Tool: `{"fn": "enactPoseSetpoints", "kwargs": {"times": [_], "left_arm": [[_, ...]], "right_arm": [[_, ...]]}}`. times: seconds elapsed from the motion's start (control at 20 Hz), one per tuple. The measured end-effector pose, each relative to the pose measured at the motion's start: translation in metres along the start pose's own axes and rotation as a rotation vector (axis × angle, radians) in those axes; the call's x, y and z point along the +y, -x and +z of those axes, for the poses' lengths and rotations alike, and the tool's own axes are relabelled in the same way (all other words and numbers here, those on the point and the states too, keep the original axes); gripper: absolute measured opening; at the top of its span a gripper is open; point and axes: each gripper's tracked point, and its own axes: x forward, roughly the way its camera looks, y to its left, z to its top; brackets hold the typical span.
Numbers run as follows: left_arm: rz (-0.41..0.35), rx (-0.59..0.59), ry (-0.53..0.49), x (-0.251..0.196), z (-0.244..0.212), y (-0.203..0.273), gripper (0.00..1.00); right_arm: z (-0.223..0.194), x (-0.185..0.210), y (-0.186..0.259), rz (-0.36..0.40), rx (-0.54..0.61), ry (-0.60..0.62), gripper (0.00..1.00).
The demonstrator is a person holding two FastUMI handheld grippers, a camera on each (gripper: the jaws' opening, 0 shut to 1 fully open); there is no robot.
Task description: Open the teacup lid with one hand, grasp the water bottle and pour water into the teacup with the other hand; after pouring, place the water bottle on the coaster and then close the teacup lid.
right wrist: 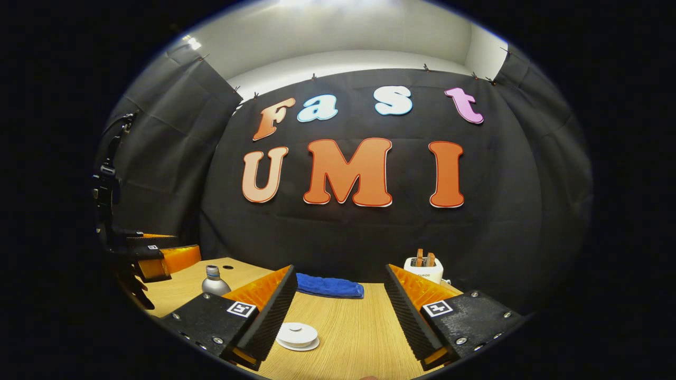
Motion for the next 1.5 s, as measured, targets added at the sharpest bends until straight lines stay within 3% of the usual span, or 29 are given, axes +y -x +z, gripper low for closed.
{"fn": "enactPoseSetpoints", "kwargs": {"times": [0.3, 0.8, 1.05, 1.35, 1.45, 1.5], "left_arm": [[0.024, 0.026, -0.019, 0.012, -0.014, 0.001, 0.97], [0.009, 0.097, -0.051, 0.016, -0.041, 0.004, 0.97], [0.019, 0.121, -0.061, 0.021, -0.049, 0.003, 0.97], [0.018, 0.156, -0.068, 0.023, -0.061, -0.002, 0.97], [0.018, 0.164, -0.071, 0.023, -0.065, -0.003, 0.98], [0.017, 0.169, -0.072, 0.023, -0.066, -0.004, 1.0]], "right_arm": [[-0.028, 0.016, -0.015, 0.032, 0.068, -0.002, 0.99], [-0.109, 0.057, -0.045, 0.125, 0.294, -0.027, 0.99], [-0.135, 0.076, -0.053, 0.18, 0.367, -0.002, 0.94], [-0.165, 0.086, -0.059, 0.222, 0.435, 0.054, 0.71], [-0.172, 0.088, -0.058, 0.233, 0.451, 0.062, 0.55], [-0.176, 0.09, -0.058, 0.239, 0.469, 0.054, 0.54]]}}
